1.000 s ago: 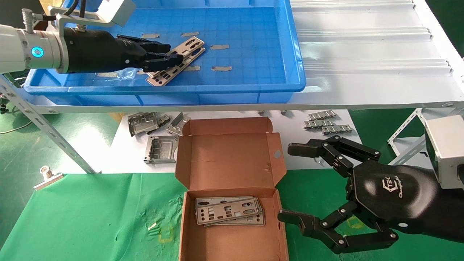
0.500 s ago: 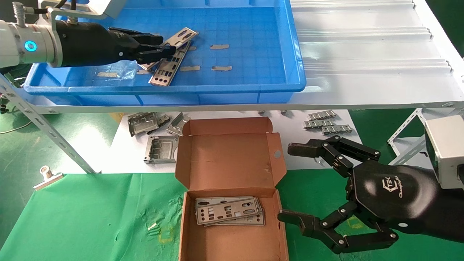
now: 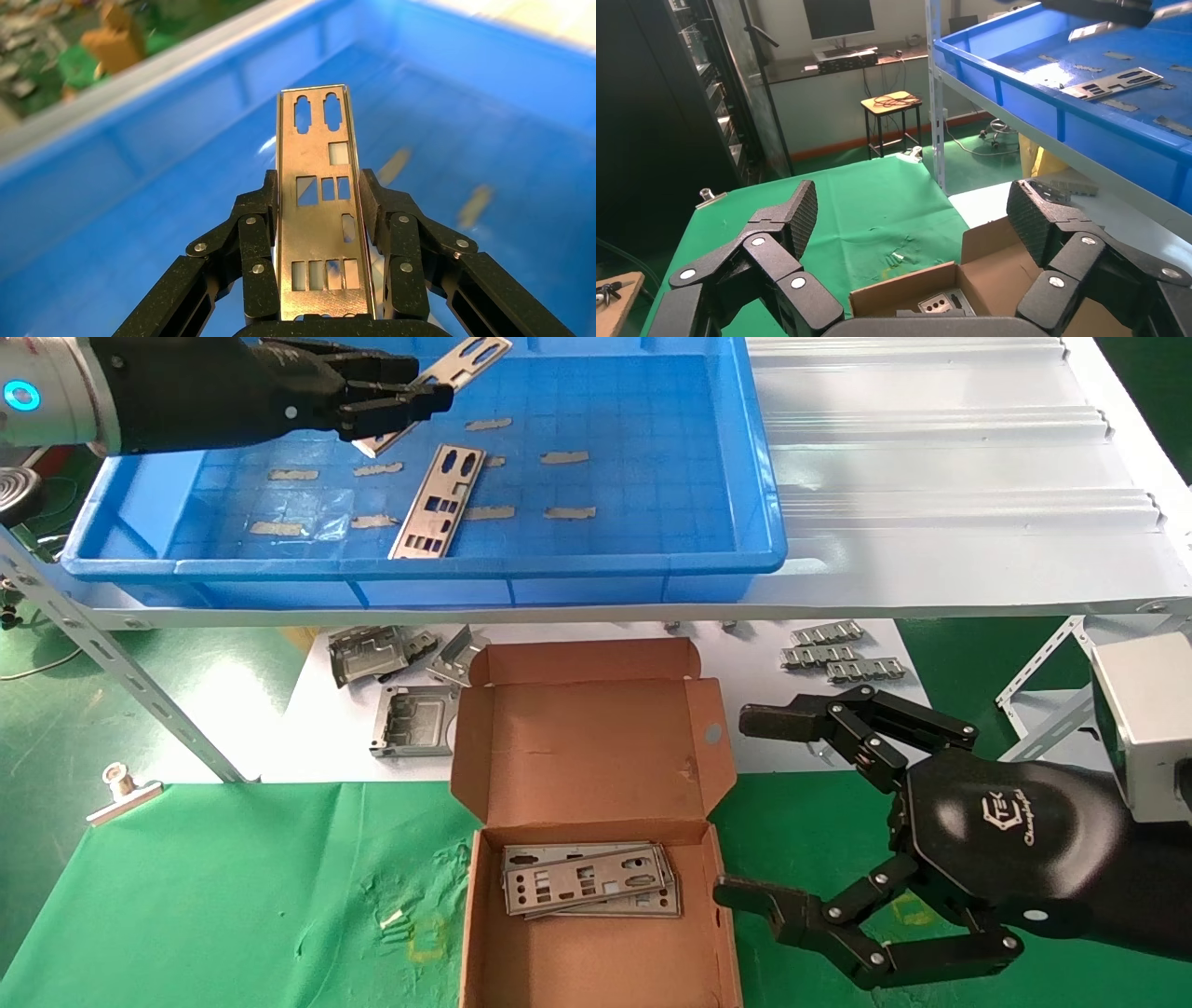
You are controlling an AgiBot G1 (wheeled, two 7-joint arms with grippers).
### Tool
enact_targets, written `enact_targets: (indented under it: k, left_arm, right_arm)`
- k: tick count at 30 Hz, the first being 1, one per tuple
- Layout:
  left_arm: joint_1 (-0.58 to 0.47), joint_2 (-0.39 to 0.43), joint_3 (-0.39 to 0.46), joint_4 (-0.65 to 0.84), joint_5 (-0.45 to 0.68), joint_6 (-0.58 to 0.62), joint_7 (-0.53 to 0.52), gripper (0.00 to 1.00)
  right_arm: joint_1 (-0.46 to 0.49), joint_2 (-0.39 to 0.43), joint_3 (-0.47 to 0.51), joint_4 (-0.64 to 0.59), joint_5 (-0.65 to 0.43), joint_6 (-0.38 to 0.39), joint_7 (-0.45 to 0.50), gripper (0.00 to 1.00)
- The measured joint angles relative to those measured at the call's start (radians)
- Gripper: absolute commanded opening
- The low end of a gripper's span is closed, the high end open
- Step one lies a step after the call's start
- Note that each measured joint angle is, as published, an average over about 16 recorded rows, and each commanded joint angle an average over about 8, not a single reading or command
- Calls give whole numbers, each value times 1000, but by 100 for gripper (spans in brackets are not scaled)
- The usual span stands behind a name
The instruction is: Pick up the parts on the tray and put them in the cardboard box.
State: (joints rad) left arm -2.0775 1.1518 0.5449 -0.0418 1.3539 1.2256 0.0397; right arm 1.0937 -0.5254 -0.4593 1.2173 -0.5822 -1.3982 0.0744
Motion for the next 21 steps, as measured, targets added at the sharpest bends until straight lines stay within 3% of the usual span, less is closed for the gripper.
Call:
enact_targets:
  k: [12, 21]
  left_arm:
    - [34, -35, 7, -119, -55, 326, 74, 0]
    - [184, -122, 131, -468, -181, 374, 10, 0]
  right_arm:
    - [0, 0, 0, 0, 0, 0, 0, 100]
    - [0, 0, 0, 0, 0, 0, 0, 100]
